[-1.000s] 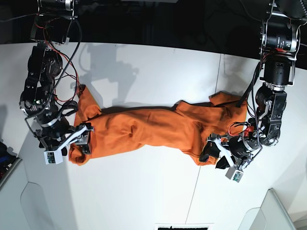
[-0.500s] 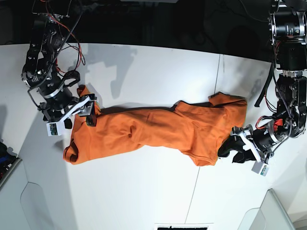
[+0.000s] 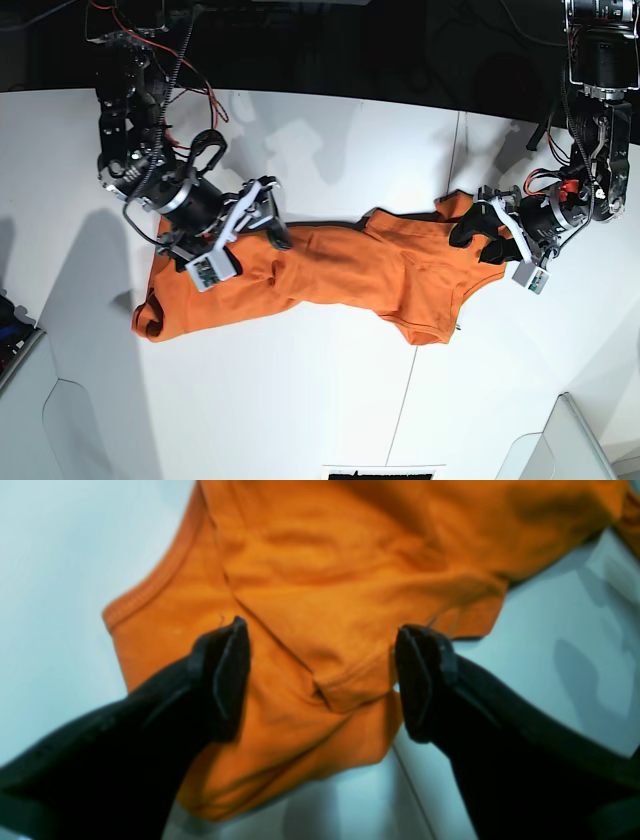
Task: Layout the t-shirt on the table in an organized manner, then fold the t-shirt properly
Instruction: 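Grasp the shirt body with the right gripper and drag it away from the left gripper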
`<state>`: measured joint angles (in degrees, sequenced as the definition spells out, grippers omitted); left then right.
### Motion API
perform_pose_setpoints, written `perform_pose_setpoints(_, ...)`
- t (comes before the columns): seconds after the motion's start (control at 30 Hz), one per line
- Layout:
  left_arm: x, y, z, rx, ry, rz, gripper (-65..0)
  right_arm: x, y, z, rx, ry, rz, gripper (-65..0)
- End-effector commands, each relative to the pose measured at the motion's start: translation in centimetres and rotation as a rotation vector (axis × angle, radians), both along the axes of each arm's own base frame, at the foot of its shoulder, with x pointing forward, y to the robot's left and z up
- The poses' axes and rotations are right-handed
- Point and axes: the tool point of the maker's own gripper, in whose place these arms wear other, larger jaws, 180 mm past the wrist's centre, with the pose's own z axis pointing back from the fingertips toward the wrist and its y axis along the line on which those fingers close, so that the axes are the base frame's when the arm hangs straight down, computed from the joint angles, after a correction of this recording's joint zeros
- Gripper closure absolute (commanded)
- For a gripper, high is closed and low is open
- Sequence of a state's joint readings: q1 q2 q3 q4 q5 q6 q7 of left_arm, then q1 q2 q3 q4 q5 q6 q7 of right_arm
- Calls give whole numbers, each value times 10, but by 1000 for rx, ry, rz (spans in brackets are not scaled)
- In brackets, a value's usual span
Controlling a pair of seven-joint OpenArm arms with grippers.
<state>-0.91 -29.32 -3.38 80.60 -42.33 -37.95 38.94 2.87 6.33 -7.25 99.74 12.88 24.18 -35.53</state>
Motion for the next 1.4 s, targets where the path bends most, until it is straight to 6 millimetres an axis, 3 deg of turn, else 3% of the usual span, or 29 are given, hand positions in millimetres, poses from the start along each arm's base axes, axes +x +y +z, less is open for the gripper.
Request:
perform_pose_setpoints(0.0, 4, 2, 10, -4, -35, 0, -475, 7, 13, 16, 9, -65, 32, -449)
perform_pose_setpoints(0.13, -7, 6, -2, 25, -1, 0, -475, 10, 66, 5, -61, -98, 152, -449)
perform_pose_setpoints(0.27, -5, 13, -2, 31, 0, 33, -475, 17, 114, -13, -103, -104, 249, -449)
perform_pose_setpoints(0.43, -4, 11, 3, 32, -15, 26, -475, 13, 147, -42, -222, -90, 355, -449)
perform_pose_setpoints(0.57, -4, 10, 3, 33, -16, 25, -475, 20, 149, -48, -277, -123, 330, -420)
perform_pose_setpoints(0.63, -3, 10, 3, 32, -17, 25, -475, 23, 151, -45, -282, -144, 322, -293)
perform_pose_setpoints(0.73, -2, 10, 5, 25, -30, 28, -475, 26, 152, -41, -288, -181, 325, -32)
perform_pose_setpoints(0.77, -2, 10, 6, 24, -32, 29, -475, 28, 151, -40, -296, -196, 326, 0)
perform_pose_setpoints(0.93, -1, 11, 6, 24, -35, 31, -475, 40, 148, -30, -319, -252, 302, 0)
perform_pose_setpoints(1.2, -4, 12, 2, 44, -25, 28, -475, 92, 134, 26, -312, -374, 198, 0)
perform_pose_setpoints(1.37, -8, 14, -3, 61, -14, 26, -475, 128, 108, 57, -288, -408, 92, 0)
